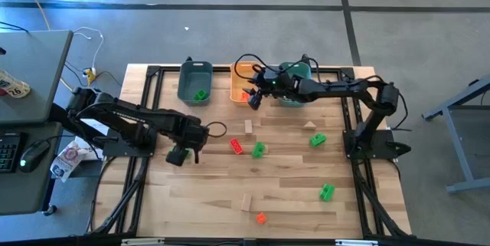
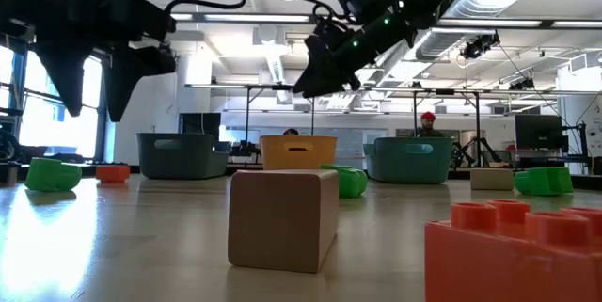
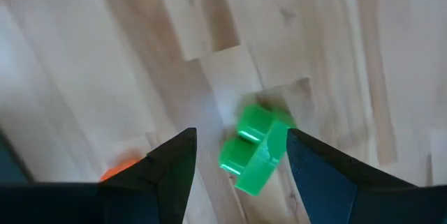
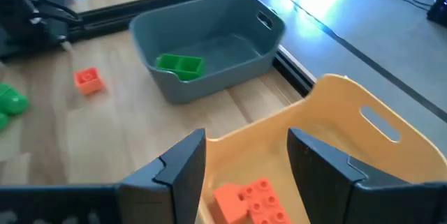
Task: Sort & place blocks by color
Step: Put the green game piece into the dark blue bin
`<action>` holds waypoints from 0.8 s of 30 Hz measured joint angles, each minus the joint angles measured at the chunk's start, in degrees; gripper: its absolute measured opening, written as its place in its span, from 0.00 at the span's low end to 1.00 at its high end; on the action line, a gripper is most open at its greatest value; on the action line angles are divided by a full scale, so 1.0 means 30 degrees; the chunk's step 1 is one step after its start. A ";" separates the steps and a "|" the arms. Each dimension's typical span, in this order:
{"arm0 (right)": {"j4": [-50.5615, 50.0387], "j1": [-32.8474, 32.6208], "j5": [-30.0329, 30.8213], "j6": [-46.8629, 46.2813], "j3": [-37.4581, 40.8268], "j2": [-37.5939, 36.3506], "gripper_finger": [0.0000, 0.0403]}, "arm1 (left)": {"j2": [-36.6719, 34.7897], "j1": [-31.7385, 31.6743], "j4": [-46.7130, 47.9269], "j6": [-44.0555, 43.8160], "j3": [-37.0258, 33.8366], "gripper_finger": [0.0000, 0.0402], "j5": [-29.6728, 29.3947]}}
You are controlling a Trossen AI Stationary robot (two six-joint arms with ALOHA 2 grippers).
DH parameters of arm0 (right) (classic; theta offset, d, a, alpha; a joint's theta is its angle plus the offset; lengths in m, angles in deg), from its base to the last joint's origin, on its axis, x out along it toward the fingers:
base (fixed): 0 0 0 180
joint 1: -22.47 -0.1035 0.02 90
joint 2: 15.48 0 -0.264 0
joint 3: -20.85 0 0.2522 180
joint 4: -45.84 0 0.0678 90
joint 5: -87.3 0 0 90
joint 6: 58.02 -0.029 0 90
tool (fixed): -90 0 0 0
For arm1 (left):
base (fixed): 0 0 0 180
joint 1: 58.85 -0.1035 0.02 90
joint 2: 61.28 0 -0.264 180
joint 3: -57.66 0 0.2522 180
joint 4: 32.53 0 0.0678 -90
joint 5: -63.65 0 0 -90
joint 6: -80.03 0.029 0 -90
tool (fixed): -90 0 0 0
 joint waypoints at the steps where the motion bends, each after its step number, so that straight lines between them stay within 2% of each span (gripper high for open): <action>1: 0.0001 -0.0140 0.0006 0.0000 0.0000 -0.0017 0.47 | 0.0000 0.0159 0.0000 0.0217 0.0000 0.52 0.0187; 7: -0.0215 -0.1045 0.0007 0.0005 0.0000 -0.0010 0.47 | 0.0219 0.1116 0.0321 0.0685 0.0000 0.52 0.0473; 11: -0.0185 -0.1600 0.0012 0.0000 0.0000 -0.0010 0.47 | 0.0856 0.1630 0.1187 0.0444 0.0000 0.52 -0.0361; 17: -0.0134 -0.2313 0.0027 0.0000 0.0000 -0.0010 0.47 | 0.1827 0.2173 0.1202 -0.0011 -0.0007 0.52 -0.0445; 24: -0.0153 -0.3131 0.1319 -0.0095 0.0000 -0.0003 0.47 | 0.3444 0.2527 0.1281 -0.0703 -0.0007 0.52 -0.1743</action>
